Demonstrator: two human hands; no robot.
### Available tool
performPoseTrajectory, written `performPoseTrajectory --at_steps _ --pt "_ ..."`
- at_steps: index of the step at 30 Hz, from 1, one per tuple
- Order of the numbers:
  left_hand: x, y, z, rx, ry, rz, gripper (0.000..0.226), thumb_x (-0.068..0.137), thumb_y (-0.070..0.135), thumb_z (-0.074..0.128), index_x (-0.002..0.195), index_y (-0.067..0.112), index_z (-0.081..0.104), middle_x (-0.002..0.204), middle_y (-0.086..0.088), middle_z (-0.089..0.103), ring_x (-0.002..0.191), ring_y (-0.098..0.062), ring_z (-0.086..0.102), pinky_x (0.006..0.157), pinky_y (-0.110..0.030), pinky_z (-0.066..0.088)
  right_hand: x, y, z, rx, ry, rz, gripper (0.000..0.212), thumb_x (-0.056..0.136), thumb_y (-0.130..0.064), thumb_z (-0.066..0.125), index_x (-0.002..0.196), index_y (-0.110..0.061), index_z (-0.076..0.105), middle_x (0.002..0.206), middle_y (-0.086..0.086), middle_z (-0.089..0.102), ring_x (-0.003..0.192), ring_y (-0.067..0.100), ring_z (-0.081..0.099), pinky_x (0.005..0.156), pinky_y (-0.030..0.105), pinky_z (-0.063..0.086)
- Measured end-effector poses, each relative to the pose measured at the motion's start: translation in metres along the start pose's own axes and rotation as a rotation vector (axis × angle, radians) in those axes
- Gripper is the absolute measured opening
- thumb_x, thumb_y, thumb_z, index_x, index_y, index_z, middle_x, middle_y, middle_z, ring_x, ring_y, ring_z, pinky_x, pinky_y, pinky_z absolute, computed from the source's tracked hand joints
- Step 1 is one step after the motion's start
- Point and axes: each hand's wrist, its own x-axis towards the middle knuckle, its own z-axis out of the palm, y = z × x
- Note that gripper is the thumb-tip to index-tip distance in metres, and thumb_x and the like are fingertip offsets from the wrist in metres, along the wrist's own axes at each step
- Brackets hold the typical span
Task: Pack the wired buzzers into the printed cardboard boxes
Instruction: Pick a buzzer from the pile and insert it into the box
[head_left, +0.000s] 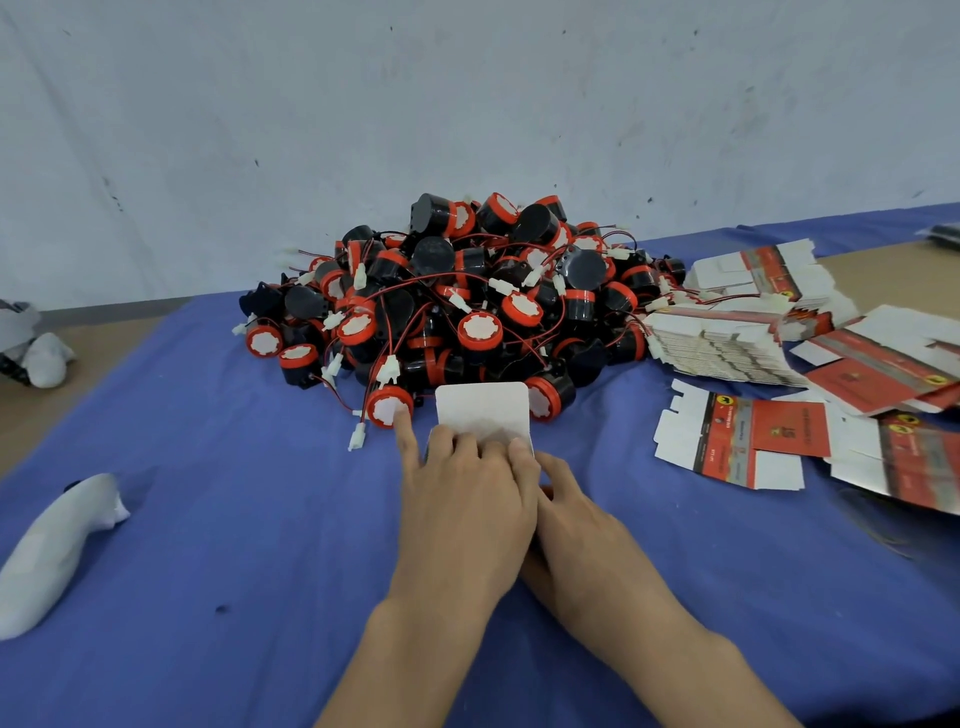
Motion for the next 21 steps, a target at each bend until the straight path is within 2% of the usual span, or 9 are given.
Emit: performPoseTrajectory --at_steps 2,4,6,8,12,14,17,19,21 --pt "-0.002 -0.003 0.0 -0.092 0.038 -0.043 0.07 0.094 0.032 -0.008 0.114 0.023 0.058 0.112 0.007 0.066 0.116 -0.015 0.053 0.123 -0.054 -0.004 0.0 0.001 0.0 0.018 0.02 -0.012 0.055 0.1 -0.045 0.043 0.152 -0.036 0.026 0.158 -0.014 0.016 0.102 0.016 0.06 0.069 0.026 0.045" --pt "-0.003 -0.01 -0.001 -0.284 0.158 -0.06 0.049 0.102 0.029 0.016 0.116 0.018 0.062 0.113 0.005 0.069 0.113 -0.015 0.058 0.124 -0.049 0.013 -0.001 0.001 -0.001 0.051 0.043 -0.034 0.046 0.101 -0.048 0.041 0.144 -0.041 0.031 0.157 -0.017 0.017 0.107 0.011 0.06 0.074 0.028 0.052" --pt "-0.005 -0.02 0.001 -0.433 0.351 -0.051 0.038 0.1 0.026 0.032 0.114 0.014 0.065 0.112 0.002 0.067 0.11 -0.017 0.057 0.114 -0.045 0.037 -0.003 0.002 -0.002 0.071 0.043 -0.05 0.044 0.102 -0.047 0.043 0.143 -0.047 0.028 0.157 -0.018 0.015 0.111 0.011 0.059 0.08 0.035 0.056" --pt "-0.006 -0.031 0.004 -0.631 0.46 -0.137 0.034 0.099 0.03 0.033 0.118 0.022 0.06 0.115 0.013 0.057 0.109 -0.008 0.05 0.097 -0.032 0.044 -0.004 0.003 -0.002 0.067 0.051 -0.062 0.043 0.103 -0.047 0.043 0.141 -0.052 0.024 0.16 -0.016 0.008 0.116 0.011 0.057 0.081 0.035 0.056" --pt "-0.015 -0.049 0.011 -0.987 0.308 -0.408 0.025 0.104 0.035 0.031 0.107 0.039 0.056 0.108 0.025 0.061 0.088 -0.006 0.055 0.075 -0.025 0.043 -0.005 0.0 -0.008 0.186 0.134 -0.105 0.037 0.103 -0.05 0.042 0.137 -0.061 0.03 0.162 -0.021 0.003 0.135 0.001 0.041 0.09 0.031 0.054" --pt "-0.019 -0.056 0.014 -1.035 0.232 -0.454 0.028 0.105 0.027 0.036 0.098 0.042 0.058 0.099 0.024 0.066 0.084 -0.004 0.058 0.07 -0.016 0.044 -0.006 -0.003 -0.013 0.38 0.214 -0.07 0.033 0.101 -0.056 0.039 0.133 -0.064 0.036 0.158 -0.029 0.018 0.126 -0.01 0.043 0.092 0.027 0.052" --pt "-0.023 -0.06 0.015 -1.065 0.111 -0.42 0.031 0.105 0.024 0.04 0.093 0.043 0.062 0.092 0.032 0.067 0.089 0.011 0.058 0.065 -0.001 0.04 -0.006 -0.006 -0.019 0.745 0.284 0.085 0.036 0.091 -0.069 0.037 0.124 -0.058 0.042 0.124 -0.035 0.058 0.108 -0.017 0.055 0.08 0.012 0.049" --pt "-0.025 -0.058 0.016 -1.106 0.045 -0.393 0.029 0.105 0.026 0.042 0.095 0.042 0.065 0.091 0.031 0.068 0.089 0.009 0.061 0.066 -0.002 0.041 -0.003 -0.006 -0.019 0.836 0.248 0.131 0.031 0.09 -0.066 0.039 0.115 -0.052 0.05 0.103 -0.028 0.068 0.088 -0.011 0.062 0.065 0.007 0.045" --pt "-0.025 -0.055 0.017 -1.135 0.039 -0.382 0.027 0.105 0.027 0.044 0.097 0.039 0.066 0.093 0.028 0.07 0.092 0.003 0.064 0.071 -0.008 0.045 0.0 -0.006 -0.014 0.853 0.199 0.149 0.018 0.096 -0.057 0.045 0.11 -0.052 0.055 0.102 -0.025 0.07 0.091 -0.009 0.064 0.068 0.008 0.046"
